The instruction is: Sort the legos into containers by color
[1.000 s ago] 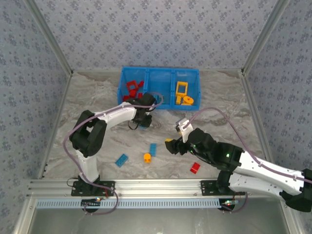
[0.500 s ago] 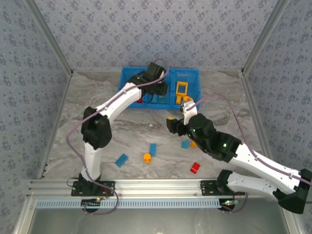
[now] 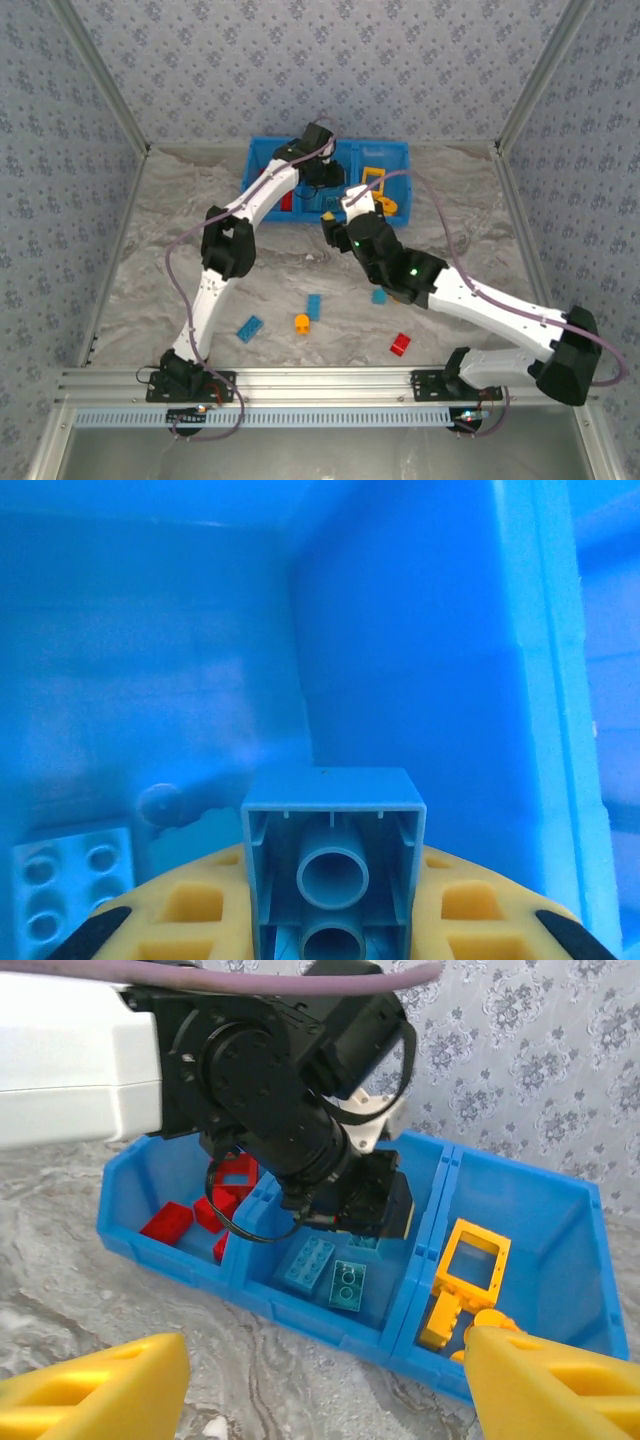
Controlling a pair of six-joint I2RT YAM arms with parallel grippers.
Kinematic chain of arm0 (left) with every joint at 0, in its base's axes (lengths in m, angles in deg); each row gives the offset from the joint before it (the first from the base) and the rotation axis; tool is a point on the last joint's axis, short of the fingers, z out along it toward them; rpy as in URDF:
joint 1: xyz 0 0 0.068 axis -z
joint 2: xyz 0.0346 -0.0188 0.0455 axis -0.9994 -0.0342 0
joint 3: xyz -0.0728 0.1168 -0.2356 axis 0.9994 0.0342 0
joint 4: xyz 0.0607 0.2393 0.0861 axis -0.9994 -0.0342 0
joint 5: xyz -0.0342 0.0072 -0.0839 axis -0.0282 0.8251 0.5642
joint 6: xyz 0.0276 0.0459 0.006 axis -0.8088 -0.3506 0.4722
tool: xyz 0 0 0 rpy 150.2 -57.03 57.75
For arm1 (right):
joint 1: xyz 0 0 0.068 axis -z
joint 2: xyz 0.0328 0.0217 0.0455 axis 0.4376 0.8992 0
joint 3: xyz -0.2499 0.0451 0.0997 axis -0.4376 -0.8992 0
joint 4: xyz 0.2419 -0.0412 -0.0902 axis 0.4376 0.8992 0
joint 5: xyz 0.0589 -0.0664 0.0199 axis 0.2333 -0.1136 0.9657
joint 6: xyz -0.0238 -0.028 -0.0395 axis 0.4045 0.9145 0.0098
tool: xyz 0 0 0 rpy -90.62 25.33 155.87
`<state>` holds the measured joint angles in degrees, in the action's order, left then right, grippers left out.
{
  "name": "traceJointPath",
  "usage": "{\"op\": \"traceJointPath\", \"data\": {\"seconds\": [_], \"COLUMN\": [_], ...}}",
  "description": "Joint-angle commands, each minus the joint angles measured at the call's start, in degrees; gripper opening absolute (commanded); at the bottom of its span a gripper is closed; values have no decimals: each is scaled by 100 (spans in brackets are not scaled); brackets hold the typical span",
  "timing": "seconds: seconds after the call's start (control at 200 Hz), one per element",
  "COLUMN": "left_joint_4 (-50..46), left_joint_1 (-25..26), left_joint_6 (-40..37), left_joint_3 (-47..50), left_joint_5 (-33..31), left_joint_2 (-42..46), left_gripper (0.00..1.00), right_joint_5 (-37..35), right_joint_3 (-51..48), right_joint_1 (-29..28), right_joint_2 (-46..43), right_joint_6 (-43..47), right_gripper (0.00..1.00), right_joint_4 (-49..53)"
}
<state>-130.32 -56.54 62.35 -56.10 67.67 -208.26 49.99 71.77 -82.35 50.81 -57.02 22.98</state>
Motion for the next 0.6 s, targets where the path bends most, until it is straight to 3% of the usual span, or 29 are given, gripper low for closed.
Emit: {"op": "traceJointPath", "data": {"seconds": [0.0,0.225,0.465,0.595], "left_joint_4": [-63,-165,-205,-185], "left_joint_1": [-11,-37,-23,-18], "left_joint_6": [143,229,249,259], "left_joint_3": [-255,-283,-237,-237], "left_joint_5": [391,471,600,634], "left_joint_2": [-123,-237,-274,-174], "left_gripper": [25,29,46,50], "right_joint_5": [-391,-378,-417,-433], "right_joint_3": [296,439,407,403], "right_joint_1": [-145,-326,-427,-486], "right_joint_2": [286,409,319,295], "right_joint_6": [395,213,56,-5], "right_gripper": [76,76,76,75], "right_joint_4": [-330,-189,52,132]}}
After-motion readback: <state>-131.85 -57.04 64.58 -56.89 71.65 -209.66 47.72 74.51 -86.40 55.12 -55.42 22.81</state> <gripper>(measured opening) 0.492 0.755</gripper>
